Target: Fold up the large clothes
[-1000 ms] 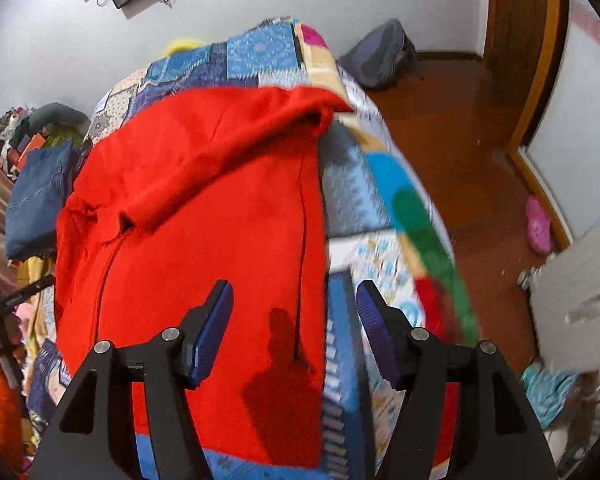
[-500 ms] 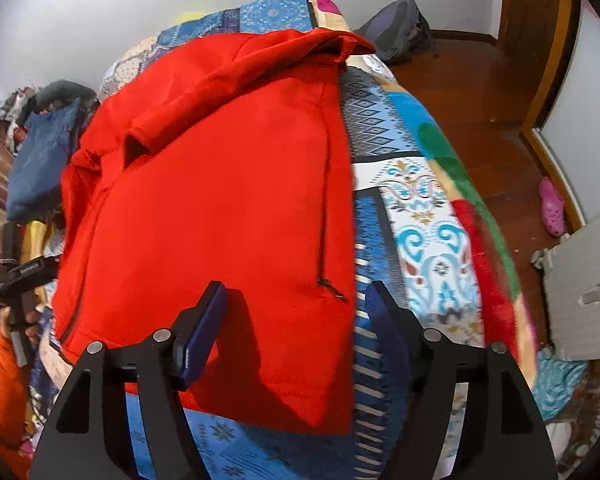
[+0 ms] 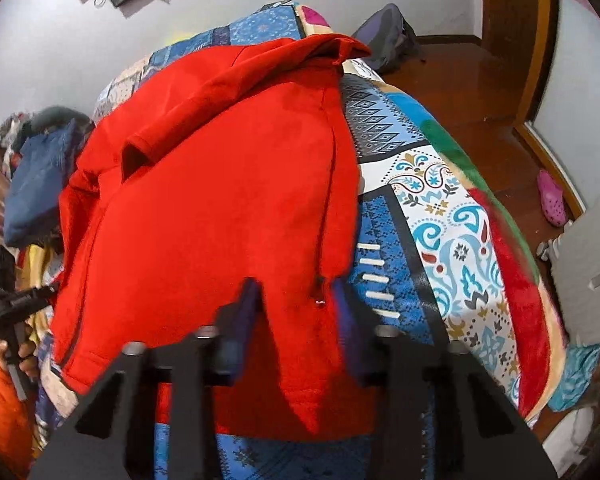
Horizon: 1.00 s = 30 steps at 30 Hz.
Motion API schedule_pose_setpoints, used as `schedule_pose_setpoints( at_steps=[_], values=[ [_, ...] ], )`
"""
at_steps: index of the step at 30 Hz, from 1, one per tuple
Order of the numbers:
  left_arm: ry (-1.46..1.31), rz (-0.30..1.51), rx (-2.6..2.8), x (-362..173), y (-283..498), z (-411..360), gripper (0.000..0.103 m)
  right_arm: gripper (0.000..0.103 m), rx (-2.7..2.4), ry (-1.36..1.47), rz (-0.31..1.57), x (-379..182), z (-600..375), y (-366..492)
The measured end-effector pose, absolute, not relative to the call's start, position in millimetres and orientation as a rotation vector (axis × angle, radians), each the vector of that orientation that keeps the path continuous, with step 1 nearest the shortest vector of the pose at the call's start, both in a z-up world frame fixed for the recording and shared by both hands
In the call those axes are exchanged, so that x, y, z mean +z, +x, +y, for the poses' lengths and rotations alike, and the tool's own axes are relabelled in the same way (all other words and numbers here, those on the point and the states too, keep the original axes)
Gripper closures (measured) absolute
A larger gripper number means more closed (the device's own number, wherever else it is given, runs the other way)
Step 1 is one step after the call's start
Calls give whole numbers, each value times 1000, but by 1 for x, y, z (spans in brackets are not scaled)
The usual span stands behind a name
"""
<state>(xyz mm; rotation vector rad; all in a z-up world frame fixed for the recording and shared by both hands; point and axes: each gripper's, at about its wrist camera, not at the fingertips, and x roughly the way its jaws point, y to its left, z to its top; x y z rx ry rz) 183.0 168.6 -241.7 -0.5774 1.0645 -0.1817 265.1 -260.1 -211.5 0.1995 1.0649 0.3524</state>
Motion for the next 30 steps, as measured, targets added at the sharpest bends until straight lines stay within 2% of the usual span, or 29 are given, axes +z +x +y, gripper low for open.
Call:
schedule_pose_setpoints(
  at_steps=[1, 6, 13, 19, 25, 30],
  values=[
    [-566, 1061, -178, -238, 183, 164, 95, 89, 378, 241, 1073, -212, -262, 266],
    [-506, 983, -178, -204, 194, 150, 96, 91, 420, 313, 1046, -205, -263, 262],
    [-463, 786, -266, -121, 201, 137, 97, 91, 529, 500, 1006, -178, -270, 280],
    [-463, 687, -286, -74, 237, 143, 97, 91, 563, 492, 892, -136, -261, 304],
    [-526, 664, -276, -55, 304, 169, 97, 91, 535, 436, 778, -100, -252, 346],
    [-519, 683, -178, -52, 362, 193, 97, 91, 460, 414, 749, -98, -249, 397]
  ],
)
